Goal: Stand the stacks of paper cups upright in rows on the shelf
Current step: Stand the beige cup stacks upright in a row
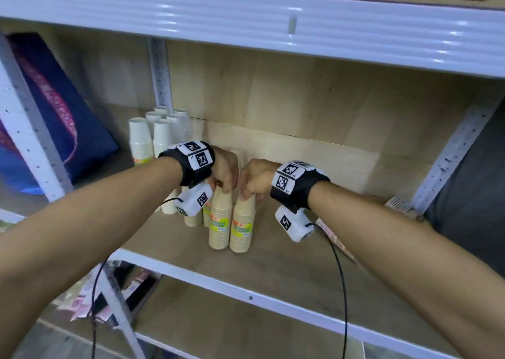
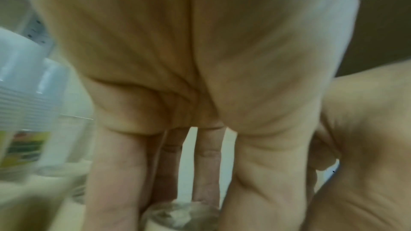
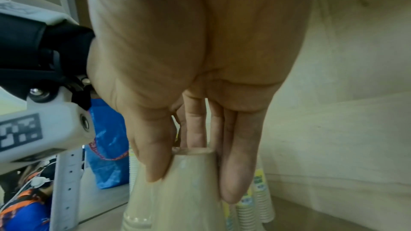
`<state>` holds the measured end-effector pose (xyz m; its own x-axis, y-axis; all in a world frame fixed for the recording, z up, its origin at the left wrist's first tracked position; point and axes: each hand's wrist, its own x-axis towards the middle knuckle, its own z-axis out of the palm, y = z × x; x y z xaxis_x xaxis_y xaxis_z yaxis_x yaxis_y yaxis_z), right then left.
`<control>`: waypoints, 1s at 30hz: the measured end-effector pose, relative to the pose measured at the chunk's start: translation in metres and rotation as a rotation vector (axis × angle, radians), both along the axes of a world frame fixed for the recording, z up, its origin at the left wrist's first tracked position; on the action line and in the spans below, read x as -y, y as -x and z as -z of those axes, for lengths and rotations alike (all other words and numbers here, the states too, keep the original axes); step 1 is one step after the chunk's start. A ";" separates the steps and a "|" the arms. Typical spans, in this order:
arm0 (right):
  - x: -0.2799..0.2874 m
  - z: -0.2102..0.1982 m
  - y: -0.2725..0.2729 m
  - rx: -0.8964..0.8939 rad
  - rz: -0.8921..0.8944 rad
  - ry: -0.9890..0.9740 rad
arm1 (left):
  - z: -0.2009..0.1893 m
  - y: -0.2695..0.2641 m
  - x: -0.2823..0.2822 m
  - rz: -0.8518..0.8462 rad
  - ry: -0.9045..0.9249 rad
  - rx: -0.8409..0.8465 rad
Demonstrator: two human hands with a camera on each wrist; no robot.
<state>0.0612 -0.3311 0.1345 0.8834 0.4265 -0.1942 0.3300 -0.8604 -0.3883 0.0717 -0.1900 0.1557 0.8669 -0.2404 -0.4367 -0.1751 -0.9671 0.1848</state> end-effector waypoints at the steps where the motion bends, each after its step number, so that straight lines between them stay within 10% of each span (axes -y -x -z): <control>1: -0.007 0.000 0.002 0.000 -0.024 -0.010 | 0.000 0.004 -0.008 -0.013 0.004 -0.006; 30: -0.078 0.002 0.000 0.135 -0.058 -0.086 | -0.003 0.009 -0.102 -0.114 0.099 0.172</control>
